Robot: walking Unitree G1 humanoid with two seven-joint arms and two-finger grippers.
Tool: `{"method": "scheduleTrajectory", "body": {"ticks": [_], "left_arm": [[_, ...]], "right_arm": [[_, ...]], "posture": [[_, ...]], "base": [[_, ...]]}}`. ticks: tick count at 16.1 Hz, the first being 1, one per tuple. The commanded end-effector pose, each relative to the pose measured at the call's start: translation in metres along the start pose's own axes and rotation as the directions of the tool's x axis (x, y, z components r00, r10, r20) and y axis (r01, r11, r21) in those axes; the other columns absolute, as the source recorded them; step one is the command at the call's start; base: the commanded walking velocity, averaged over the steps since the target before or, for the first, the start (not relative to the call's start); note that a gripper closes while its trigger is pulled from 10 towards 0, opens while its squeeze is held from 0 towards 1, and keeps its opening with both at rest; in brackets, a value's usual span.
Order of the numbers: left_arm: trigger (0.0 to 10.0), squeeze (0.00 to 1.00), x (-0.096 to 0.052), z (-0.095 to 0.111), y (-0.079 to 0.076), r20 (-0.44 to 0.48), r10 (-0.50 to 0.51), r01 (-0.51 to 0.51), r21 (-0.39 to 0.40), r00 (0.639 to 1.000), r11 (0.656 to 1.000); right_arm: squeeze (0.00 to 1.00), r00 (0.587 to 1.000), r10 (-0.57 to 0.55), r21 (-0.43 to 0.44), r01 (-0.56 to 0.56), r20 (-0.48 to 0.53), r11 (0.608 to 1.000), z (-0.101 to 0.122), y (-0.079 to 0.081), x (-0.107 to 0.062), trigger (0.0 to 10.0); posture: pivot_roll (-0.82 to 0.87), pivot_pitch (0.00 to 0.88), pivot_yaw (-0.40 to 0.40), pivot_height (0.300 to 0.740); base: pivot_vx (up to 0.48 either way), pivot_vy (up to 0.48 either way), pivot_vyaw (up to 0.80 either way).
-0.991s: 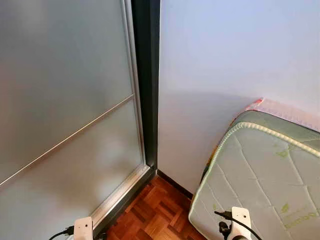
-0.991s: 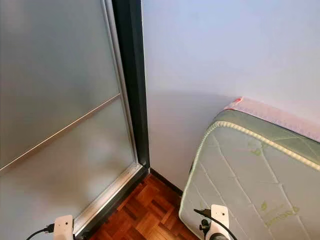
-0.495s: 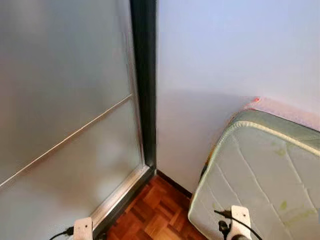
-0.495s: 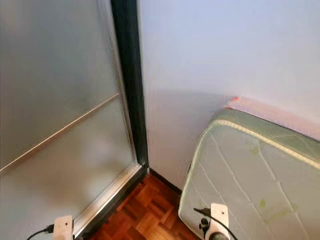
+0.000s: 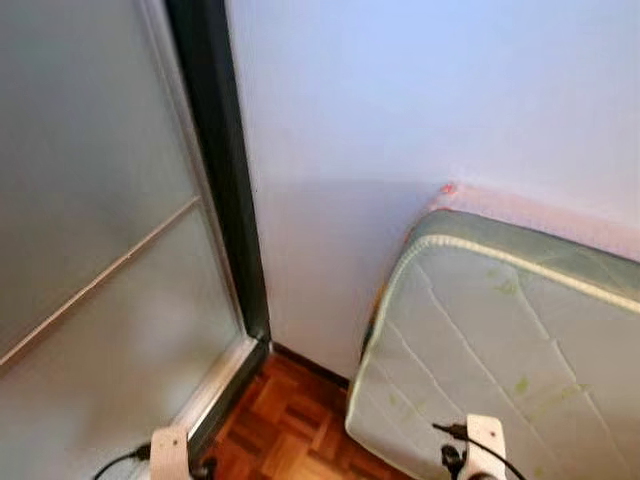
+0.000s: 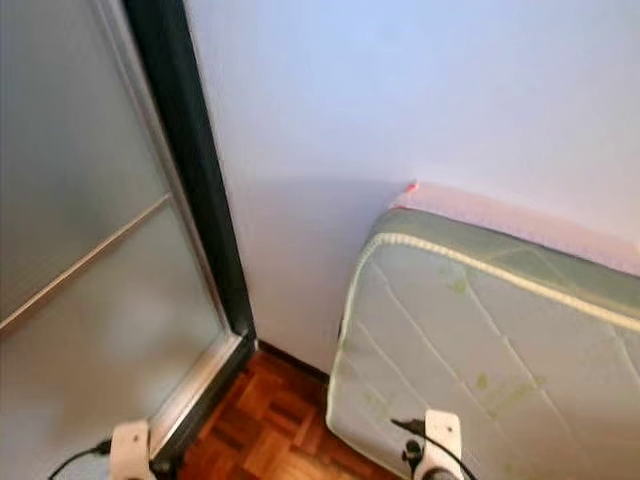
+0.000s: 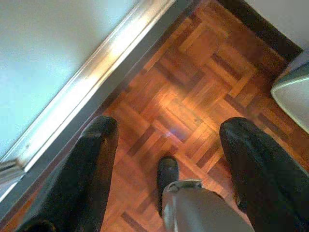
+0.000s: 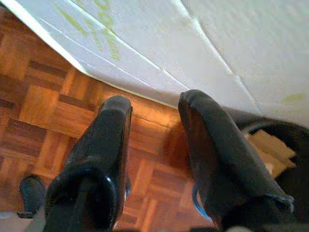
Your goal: Clean up the room
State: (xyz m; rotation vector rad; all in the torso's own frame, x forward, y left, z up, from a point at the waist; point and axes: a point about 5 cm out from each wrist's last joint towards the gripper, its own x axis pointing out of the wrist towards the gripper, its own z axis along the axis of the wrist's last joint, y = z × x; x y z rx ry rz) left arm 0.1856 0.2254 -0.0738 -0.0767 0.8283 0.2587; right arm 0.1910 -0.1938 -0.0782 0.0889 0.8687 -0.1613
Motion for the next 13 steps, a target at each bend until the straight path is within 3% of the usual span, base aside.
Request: {"method": "scheduleTrajectory", "body": {"ticks": [1, 6, 13], "left_arm": [[10.0, 0.0, 0.002, 0.006, -0.003, -0.02, -0.102, 0.103, 0.063, 0.995, 0.993], [10.0, 0.0, 0.003, 0.01, 0.003, -0.012, -0.076, 0.077, 0.108, 0.997, 0.991], [10.0, 0.0, 0.005, 0.018, -0.001, 0.006, -0.072, 0.07, 0.138, 0.997, 0.988]], "right_arm": [[0.0, 0.999, 0.053, 0.146, -0.054, 0.011, 0.988, 0.024, -0.008, 0.005, 10.0], [0.0, 0.999, 0.048, 0.153, -0.048, 0.005, 0.987, 0.025, -0.006, 0.006, 10.0], [0.0, 0.999, 0.036, 0.157, -0.035, 0.0, 0.987, 0.025, -0.005, 0.006, 10.0]], "posture": [[-0.08, 0.0, 0.06, 0.74], [-0.08, 0.0, 0.074, 0.74], [-0.08, 0.0, 0.078, 0.74]], "base": [[0.0, 0.0, 0.0], [0.0, 0.0, -0.8], [0.0, 0.0, -0.8]]}}
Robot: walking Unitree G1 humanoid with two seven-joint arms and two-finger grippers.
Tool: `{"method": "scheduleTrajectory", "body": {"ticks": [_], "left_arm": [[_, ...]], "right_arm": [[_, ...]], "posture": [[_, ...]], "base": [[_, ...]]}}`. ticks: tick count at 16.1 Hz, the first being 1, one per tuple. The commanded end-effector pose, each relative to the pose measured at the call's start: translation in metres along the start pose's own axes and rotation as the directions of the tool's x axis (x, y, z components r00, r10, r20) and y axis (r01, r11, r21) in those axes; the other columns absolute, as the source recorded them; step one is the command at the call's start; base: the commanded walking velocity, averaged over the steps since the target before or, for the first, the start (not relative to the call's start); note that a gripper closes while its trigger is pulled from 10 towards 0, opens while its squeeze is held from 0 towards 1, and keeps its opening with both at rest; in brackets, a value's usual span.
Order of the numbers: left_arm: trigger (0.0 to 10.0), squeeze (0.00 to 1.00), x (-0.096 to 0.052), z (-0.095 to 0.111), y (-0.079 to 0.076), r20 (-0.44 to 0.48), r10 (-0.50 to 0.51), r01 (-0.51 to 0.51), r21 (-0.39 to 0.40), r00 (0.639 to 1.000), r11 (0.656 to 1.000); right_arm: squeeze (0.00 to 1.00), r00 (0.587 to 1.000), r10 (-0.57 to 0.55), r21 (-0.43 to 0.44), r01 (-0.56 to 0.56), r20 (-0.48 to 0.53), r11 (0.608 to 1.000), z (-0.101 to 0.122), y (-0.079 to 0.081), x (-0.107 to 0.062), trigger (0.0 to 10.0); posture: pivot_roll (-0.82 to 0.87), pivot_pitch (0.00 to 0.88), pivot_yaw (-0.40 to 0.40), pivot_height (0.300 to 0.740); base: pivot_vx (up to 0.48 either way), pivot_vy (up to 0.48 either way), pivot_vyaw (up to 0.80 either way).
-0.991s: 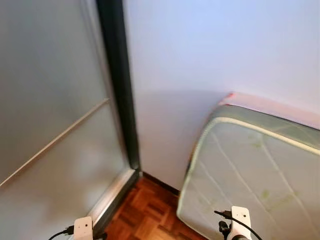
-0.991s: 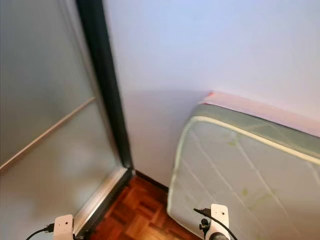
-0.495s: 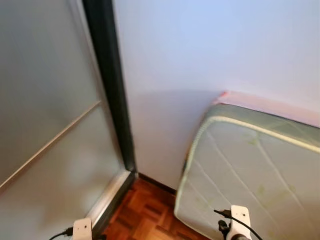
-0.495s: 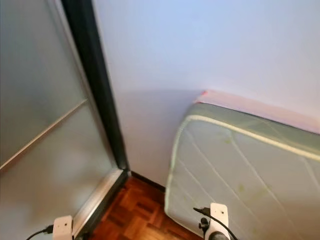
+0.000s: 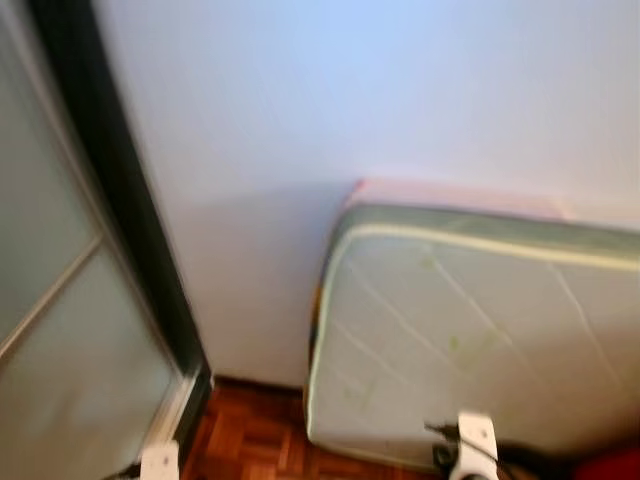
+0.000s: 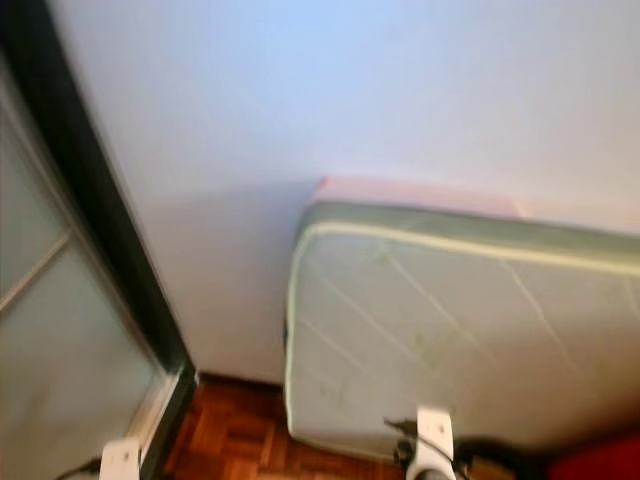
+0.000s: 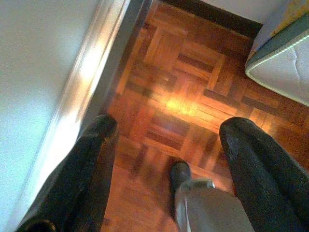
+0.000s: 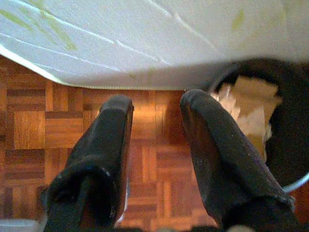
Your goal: Clean up the room
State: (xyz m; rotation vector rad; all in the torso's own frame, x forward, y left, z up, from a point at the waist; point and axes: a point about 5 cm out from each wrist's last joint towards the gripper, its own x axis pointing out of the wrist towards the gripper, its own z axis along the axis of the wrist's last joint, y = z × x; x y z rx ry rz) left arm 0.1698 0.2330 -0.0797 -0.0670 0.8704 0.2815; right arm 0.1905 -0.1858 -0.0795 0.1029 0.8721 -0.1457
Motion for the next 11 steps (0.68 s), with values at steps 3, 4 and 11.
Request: {"method": "scheduleTrajectory", "body": {"ticks": [3, 4, 11], "left_arm": [[10.0, 0.0, 0.007, 0.031, -0.01, 0.043, -0.091, 0.085, 0.125, 0.995, 0.989], [10.0, 0.0, 0.008, 0.033, -0.011, 0.046, -0.093, 0.087, 0.126, 0.995, 0.988], [10.0, 0.0, 0.009, 0.044, -0.015, 0.084, -0.105, 0.095, 0.117, 0.991, 0.989]], "right_arm": [[0.0, 1.0, 0.016, 0.149, -0.016, 0.006, 0.989, 0.027, -0.013, 0.006, 10.0], [0.0, 1.0, 0.013, 0.149, -0.014, 0.005, 0.989, 0.027, -0.013, 0.006, 10.0], [0.0, 1.0, 0.006, 0.153, -0.007, 0.007, 0.988, 0.028, -0.012, 0.006, 10.0]], "posture": [[-0.08, 0.0, 0.08, 0.74], [-0.08, 0.0, 0.079, 0.74], [-0.09, 0.0, 0.084, 0.74]], "base": [[0.0, -0.105, -0.8], [0.0, 0.0, -0.8], [0.0, 0.0, -0.8]]}}
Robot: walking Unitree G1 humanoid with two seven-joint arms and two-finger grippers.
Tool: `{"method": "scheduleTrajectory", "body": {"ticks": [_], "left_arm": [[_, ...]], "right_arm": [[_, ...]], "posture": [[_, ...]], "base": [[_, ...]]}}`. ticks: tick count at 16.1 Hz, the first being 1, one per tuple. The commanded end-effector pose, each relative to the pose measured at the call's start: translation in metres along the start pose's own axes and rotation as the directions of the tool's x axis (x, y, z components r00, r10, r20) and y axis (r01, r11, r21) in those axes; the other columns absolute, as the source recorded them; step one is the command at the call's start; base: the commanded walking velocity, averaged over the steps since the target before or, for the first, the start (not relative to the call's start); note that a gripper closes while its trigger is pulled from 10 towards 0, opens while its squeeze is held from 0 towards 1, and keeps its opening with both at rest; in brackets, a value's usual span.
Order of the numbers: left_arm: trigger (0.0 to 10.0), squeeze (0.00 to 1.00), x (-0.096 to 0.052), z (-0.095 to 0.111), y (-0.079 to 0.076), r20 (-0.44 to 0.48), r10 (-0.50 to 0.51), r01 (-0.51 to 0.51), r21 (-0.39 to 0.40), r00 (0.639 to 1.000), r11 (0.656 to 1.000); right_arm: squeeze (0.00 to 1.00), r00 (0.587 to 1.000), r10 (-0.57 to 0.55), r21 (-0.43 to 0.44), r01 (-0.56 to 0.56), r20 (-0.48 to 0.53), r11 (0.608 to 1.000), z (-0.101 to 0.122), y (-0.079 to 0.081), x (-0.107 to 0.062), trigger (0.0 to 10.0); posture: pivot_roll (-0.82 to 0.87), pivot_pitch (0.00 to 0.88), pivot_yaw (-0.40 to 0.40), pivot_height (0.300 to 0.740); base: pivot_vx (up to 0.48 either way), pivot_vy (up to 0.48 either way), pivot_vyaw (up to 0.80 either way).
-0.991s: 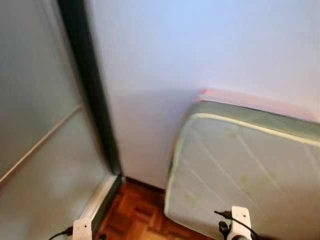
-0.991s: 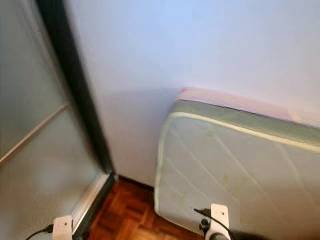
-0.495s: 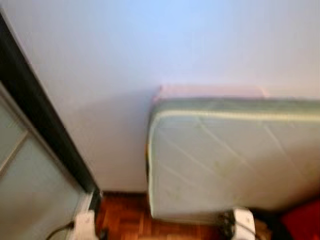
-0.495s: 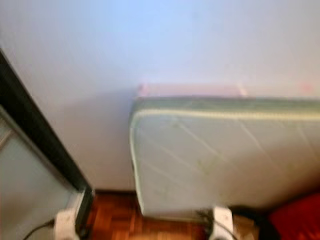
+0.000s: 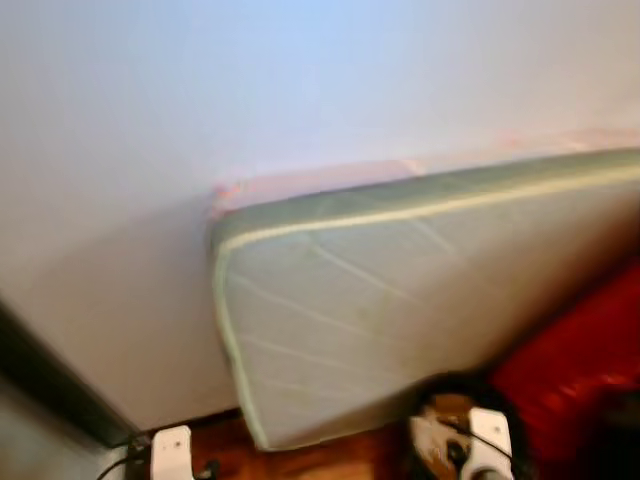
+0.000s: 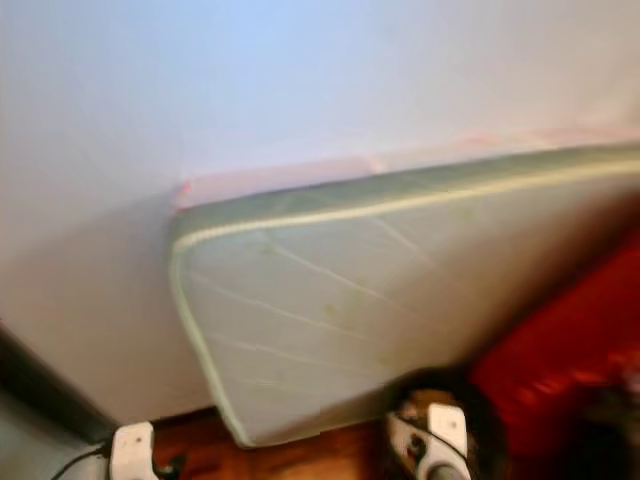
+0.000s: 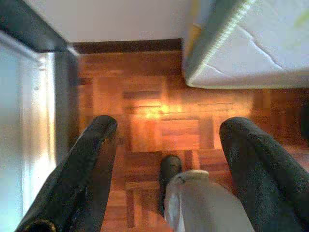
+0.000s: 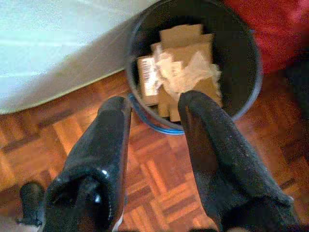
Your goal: Clean up the room
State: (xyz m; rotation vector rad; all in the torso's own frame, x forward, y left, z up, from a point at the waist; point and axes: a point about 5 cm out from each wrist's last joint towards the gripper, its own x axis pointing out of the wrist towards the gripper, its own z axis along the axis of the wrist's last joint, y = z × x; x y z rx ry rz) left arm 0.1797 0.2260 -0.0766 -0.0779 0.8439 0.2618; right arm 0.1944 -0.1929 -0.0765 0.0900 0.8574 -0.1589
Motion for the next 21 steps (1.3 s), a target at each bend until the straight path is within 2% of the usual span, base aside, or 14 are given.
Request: {"method": "scheduleTrajectory", "body": {"ticks": [1, 8, 13, 15, 18, 21], "left_arm": [[10.0, 0.0, 0.008, 0.036, -0.006, 0.06, -0.085, 0.078, 0.111, 0.995, 0.991], [10.0, 0.0, 0.007, 0.03, -0.002, 0.05, -0.085, 0.079, 0.103, 0.995, 0.992], [10.0, 0.0, 0.009, 0.035, -0.019, 0.052, -0.1, 0.094, 0.107, 0.994, 0.99], [10.0, 0.0, 0.009, 0.036, -0.024, 0.052, -0.114, 0.107, 0.121, 0.992, 0.987], [10.0, 0.0, 0.008, 0.034, -0.015, 0.05, -0.101, 0.095, 0.12, 0.994, 0.988], [10.0, 0.0, 0.008, 0.032, -0.013, 0.047, -0.099, 0.092, 0.118, 0.994, 0.989]], "right_arm": [[0.0, 1.0, 0.021, 0.16, -0.019, -0.009, 0.987, 0.022, -0.005, 0.005, 10.0], [0.0, 1.0, 0.023, 0.155, -0.021, -0.011, 0.988, 0.021, -0.005, 0.005, 10.0], [0.0, 1.0, 0.02, 0.155, -0.019, -0.01, 0.988, 0.022, -0.005, 0.005, 10.0], [0.0, 1.0, -0.009, 0.133, 0.006, 0.019, 0.991, 0.024, -0.008, 0.005, 10.0], [0.0, 1.0, -0.01, 0.16, 0.007, 0.018, 0.987, 0.024, -0.007, 0.005, 10.0], [0.0, 1.0, -0.014, 0.173, 0.01, 0.021, 0.985, 0.024, -0.007, 0.005, 10.0]], "posture": [[-0.09, 0.0, 0.084, 0.74], [-0.09, 0.0, 0.086, 0.74], [-0.09, 0.0, 0.084, 0.74], [-0.09, 0.0, 0.081, 0.74], [-0.1, 0.0, 0.08, 0.74], [-0.1, 0.0, 0.08, 0.74]], "base": [[0.0, 0.0, -0.8], [0.0, 0.0, -0.8], [0.0, 0.0, -0.8], [0.0, 0.0, 0.0], [0.0, -0.385, 0.0], [0.0, -0.398, -0.32]]}}
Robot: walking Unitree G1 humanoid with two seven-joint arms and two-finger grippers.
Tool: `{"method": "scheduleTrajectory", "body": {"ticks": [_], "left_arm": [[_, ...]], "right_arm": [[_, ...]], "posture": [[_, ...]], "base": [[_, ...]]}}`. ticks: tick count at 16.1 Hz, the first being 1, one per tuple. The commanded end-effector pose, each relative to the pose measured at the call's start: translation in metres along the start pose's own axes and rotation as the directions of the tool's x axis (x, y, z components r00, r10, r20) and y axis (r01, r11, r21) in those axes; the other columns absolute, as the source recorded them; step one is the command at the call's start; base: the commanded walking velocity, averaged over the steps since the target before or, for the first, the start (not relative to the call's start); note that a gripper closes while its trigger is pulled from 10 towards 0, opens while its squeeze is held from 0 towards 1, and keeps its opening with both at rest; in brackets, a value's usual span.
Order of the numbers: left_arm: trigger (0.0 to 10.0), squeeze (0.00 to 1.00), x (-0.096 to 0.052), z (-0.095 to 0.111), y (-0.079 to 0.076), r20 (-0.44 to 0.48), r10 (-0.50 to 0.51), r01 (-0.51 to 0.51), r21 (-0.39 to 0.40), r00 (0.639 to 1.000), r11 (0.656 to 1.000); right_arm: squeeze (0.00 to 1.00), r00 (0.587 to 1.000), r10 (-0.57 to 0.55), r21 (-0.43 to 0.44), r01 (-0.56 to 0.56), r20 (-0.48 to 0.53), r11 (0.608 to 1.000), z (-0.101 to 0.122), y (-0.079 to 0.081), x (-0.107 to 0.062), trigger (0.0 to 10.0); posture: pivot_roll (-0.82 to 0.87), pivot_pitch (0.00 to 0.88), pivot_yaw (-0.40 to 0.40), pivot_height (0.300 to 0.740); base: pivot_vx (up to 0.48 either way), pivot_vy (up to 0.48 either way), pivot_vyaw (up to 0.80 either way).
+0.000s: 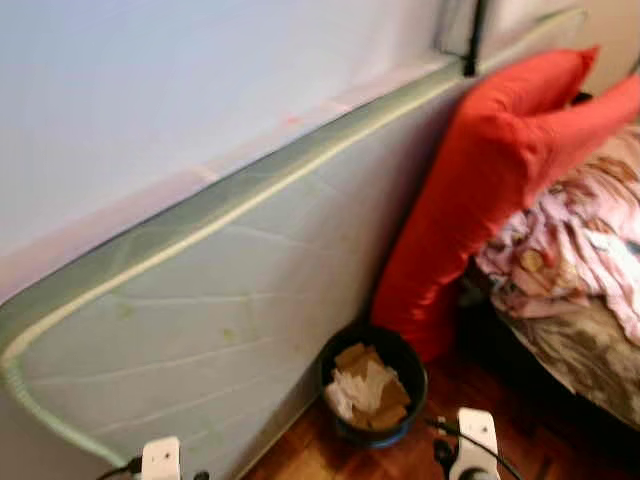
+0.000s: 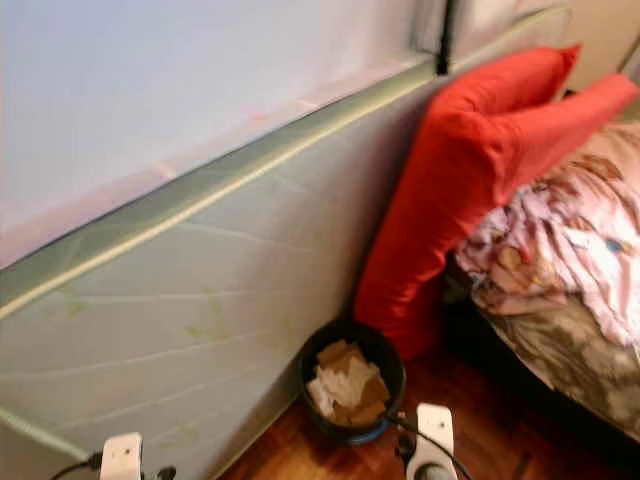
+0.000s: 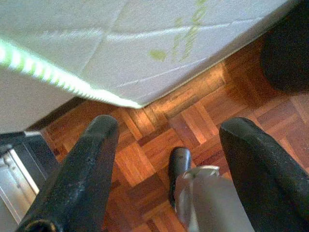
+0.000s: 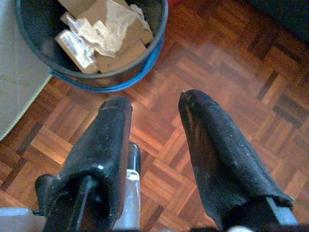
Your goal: Clean up the room
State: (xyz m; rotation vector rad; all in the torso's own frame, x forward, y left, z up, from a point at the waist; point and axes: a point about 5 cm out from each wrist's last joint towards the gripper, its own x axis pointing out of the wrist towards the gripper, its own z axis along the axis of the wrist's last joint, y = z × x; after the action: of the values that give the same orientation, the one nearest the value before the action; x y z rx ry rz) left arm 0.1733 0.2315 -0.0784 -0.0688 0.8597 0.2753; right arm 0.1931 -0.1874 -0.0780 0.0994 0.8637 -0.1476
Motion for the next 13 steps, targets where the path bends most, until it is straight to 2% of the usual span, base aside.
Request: {"method": "scheduleTrajectory", "body": {"ticks": [1, 5, 10, 13], "left_arm": [[10.0, 0.0, 0.008, 0.036, -0.021, 0.062, -0.116, 0.108, 0.115, 0.991, 0.987], [10.0, 0.0, 0.009, 0.038, -0.025, 0.065, -0.122, 0.114, 0.116, 0.99, 0.987], [10.0, 0.0, 0.011, 0.049, -0.033, 0.084, -0.131, 0.121, 0.118, 0.988, 0.986], [10.0, 0.0, 0.01, 0.048, -0.033, 0.09, -0.135, 0.124, 0.118, 0.987, 0.985]], "right_arm": [[0.0, 0.999, -0.026, 0.172, 0.022, 0.022, 0.985, 0.026, -0.012, 0.005, 10.0], [0.0, 0.999, -0.029, 0.16, 0.025, 0.022, 0.987, 0.026, -0.012, 0.005, 10.0], [0.0, 0.998, -0.039, 0.173, 0.03, 0.045, 0.984, 0.028, -0.012, 0.005, 10.0], [0.0, 0.998, -0.038, 0.17, 0.031, 0.041, 0.985, 0.027, -0.013, 0.005, 10.0]], "posture": [[-0.1, 0.0, 0.081, 0.74], [-0.1, 0.0, 0.081, 0.74], [-0.1, 0.0, 0.082, 0.74], [-0.1, 0.0, 0.082, 0.74]], "base": [[0.0, -0.398, -0.79], [0.0, -0.397, -0.78], [0.0, -0.398, 0.0], [0.0, -0.398, 0.0]]}}
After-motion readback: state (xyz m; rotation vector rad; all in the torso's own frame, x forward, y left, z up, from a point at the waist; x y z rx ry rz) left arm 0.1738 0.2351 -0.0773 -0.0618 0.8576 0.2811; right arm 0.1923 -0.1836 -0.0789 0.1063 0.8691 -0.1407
